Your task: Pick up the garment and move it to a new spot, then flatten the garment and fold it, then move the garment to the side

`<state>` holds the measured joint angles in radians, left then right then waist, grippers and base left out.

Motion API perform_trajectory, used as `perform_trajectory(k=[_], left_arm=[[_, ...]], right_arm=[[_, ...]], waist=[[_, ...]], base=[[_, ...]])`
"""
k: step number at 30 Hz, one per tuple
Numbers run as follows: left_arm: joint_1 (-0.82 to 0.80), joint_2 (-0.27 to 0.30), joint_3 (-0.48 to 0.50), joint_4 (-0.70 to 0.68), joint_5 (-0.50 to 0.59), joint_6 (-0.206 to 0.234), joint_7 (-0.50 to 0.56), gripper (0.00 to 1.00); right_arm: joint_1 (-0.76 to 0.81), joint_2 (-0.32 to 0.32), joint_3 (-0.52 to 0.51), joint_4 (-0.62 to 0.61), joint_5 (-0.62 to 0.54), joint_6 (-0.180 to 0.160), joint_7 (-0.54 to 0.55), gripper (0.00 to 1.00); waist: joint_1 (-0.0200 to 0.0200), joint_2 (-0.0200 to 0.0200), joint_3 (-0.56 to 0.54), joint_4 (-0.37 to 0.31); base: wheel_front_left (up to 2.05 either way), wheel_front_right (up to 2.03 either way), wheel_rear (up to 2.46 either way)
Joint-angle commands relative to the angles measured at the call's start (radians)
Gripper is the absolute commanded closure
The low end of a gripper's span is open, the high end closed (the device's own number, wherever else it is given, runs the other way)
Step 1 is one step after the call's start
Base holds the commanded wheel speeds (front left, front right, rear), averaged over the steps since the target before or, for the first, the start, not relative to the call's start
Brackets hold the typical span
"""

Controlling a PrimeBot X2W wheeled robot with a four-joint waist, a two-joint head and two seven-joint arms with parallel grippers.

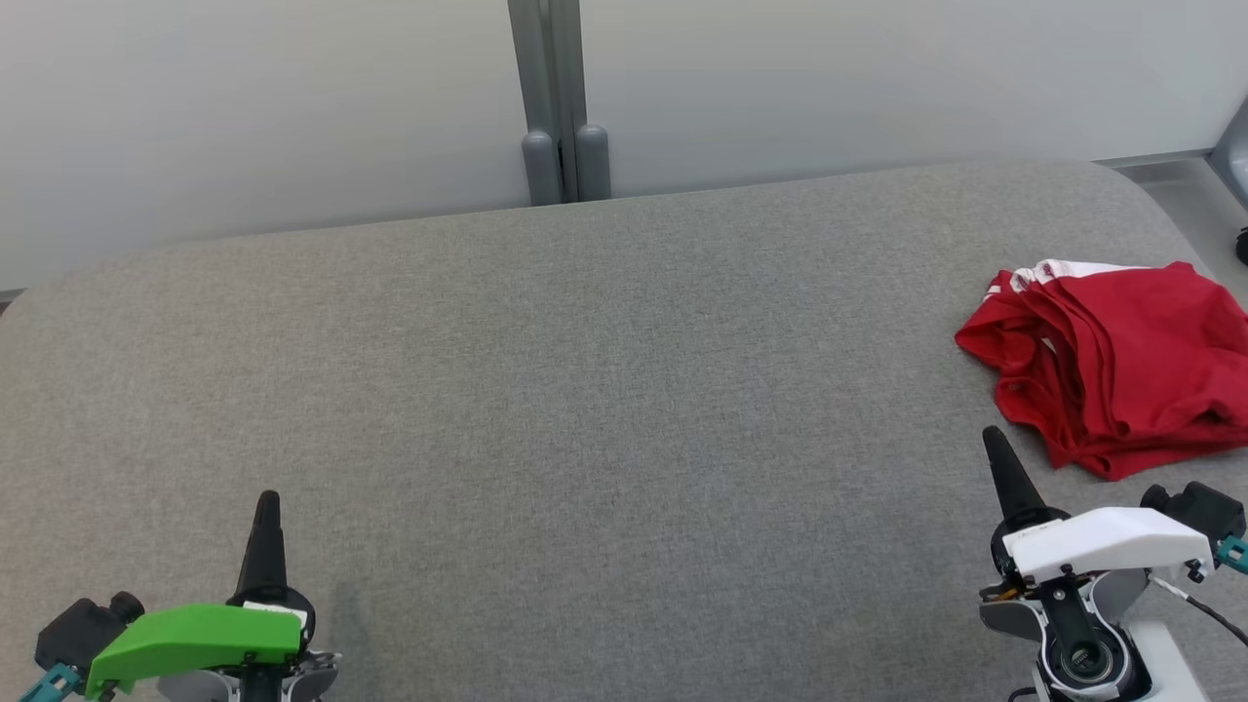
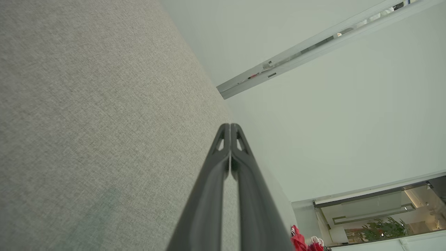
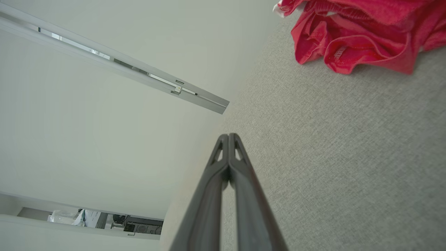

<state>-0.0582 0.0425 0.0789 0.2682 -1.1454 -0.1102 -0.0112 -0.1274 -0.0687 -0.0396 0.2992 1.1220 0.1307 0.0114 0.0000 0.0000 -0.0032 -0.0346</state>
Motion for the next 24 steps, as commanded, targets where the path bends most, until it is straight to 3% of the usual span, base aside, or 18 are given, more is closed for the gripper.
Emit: perform_trajectory(k=[1,24], left_arm=[[-0.03,0.008,0.006,-0.011,-0.028,-0.007,0.005,1.0],[-0.043,0.01,0.021,-0.018,-0.242,-0.015,0.064,1.0]], right_arm=[[0.002,0.001,-0.006,-0.016,0.028,0.0,0.006,1.0],[0.013,0.009,-0.041,-0.036,0.254,0.0,0.055,1.0]], waist=[[0.0,0.0,0.0,0.001],[0.0,0.0,0.003,0.015]], base=[[0.0,0.0,0.0],[0.0,0.0,0.0]])
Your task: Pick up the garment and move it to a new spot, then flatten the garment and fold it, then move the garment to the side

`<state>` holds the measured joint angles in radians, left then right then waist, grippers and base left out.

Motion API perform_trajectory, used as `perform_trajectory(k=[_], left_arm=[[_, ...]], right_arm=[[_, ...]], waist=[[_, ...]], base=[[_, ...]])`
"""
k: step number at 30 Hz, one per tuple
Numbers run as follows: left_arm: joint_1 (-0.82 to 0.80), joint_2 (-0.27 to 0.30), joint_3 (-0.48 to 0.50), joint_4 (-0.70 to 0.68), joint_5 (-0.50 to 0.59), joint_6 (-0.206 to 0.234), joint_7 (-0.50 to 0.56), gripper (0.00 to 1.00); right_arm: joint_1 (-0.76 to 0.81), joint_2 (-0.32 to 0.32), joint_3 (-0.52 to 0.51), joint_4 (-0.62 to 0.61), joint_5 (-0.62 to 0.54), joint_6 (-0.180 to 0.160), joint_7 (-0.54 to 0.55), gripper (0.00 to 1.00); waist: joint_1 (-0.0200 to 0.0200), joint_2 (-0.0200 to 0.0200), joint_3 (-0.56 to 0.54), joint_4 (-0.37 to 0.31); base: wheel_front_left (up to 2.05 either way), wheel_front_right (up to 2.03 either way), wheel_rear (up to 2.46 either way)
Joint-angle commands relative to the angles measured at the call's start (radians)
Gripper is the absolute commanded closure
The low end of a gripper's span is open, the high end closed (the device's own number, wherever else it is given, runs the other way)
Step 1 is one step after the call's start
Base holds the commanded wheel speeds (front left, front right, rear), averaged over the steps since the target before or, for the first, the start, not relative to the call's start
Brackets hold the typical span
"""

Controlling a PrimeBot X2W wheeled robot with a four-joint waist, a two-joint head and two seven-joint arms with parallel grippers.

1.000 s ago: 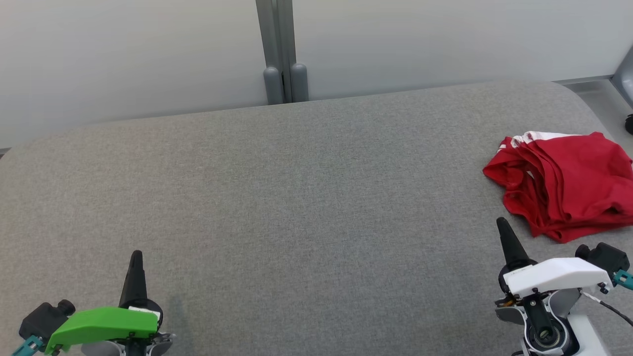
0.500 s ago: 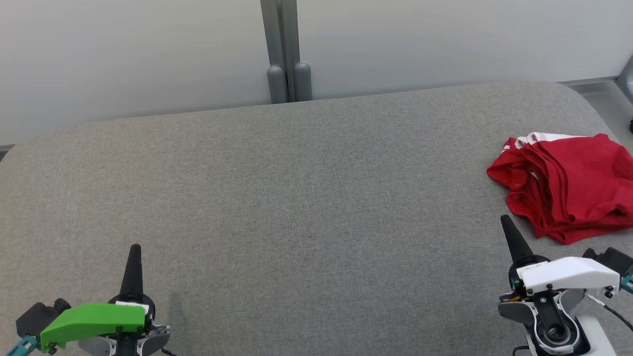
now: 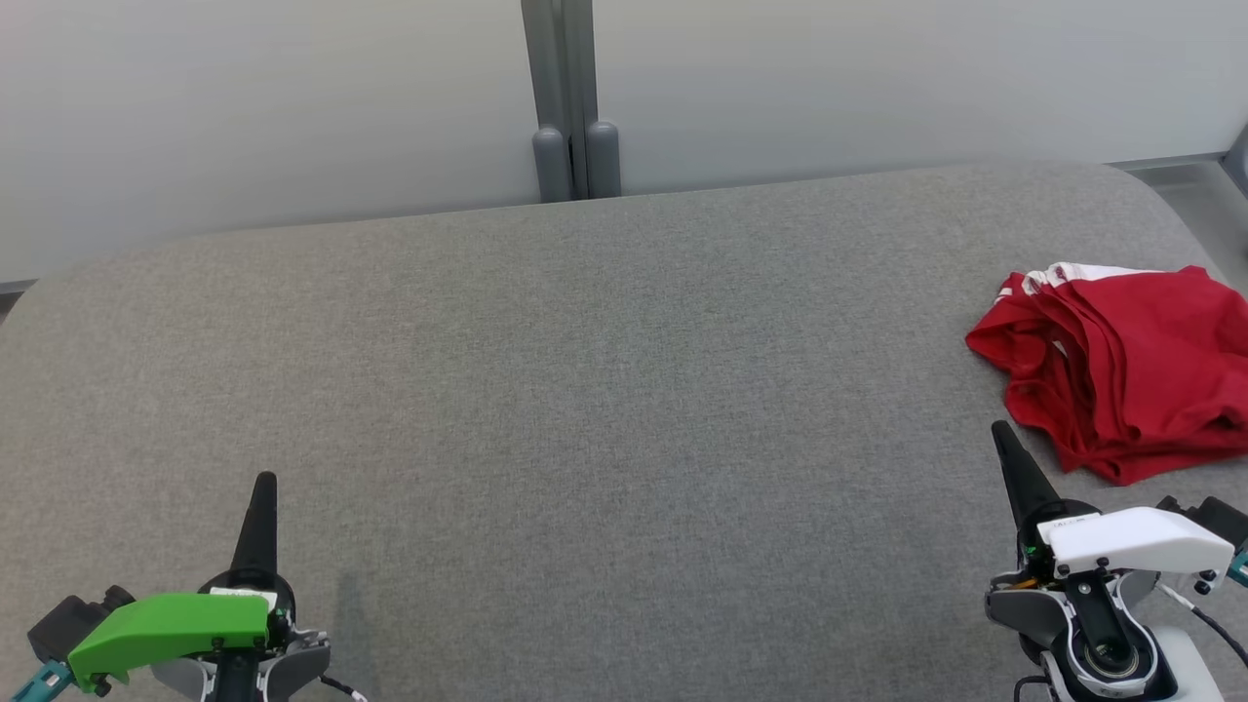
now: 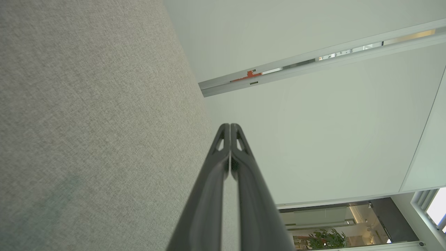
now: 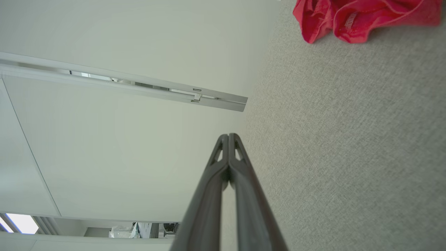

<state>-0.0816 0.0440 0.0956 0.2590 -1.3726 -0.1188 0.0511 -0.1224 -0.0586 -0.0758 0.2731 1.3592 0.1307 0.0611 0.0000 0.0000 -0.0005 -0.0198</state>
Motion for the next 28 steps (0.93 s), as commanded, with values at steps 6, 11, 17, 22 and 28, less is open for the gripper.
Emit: perform_trajectory(k=[6,11,17,22,28], left_arm=[[-0.024,0.008,0.008,-0.011,-0.063,-0.007,0.017,1.0],[-0.026,0.009,0.011,-0.012,-0.102,-0.009,0.027,1.0],[-0.027,0.009,0.014,-0.013,-0.144,-0.011,0.037,1.0],[-0.031,0.009,0.016,-0.013,-0.176,-0.013,0.046,1.0],[-0.033,0.009,0.019,-0.014,-0.213,-0.015,0.057,1.0]], right_arm=[[0.009,0.001,-0.012,-0.015,0.068,0.0,0.017,1.0],[0.01,0.003,-0.019,-0.019,0.108,0.0,0.025,1.0],[0.013,0.004,-0.025,-0.022,0.151,0.0,0.035,1.0],[0.014,0.006,-0.03,-0.025,0.184,0.0,0.041,1.0],[0.016,0.007,-0.036,-0.029,0.223,0.0,0.05,1.0]], waist=[[0.0,0.0,0.001,0.004],[0.0,0.0,0.001,0.007],[0.0,0.0,0.002,0.01],[0.0,0.0,0.002,0.013],[0.0,0.0,0.003,0.017]], base=[[0.0,0.0,0.0],[0.0,0.0,0.0],[0.0,0.0,0.0],[0.0,0.0,0.0],[0.0,0.0,0.0]])
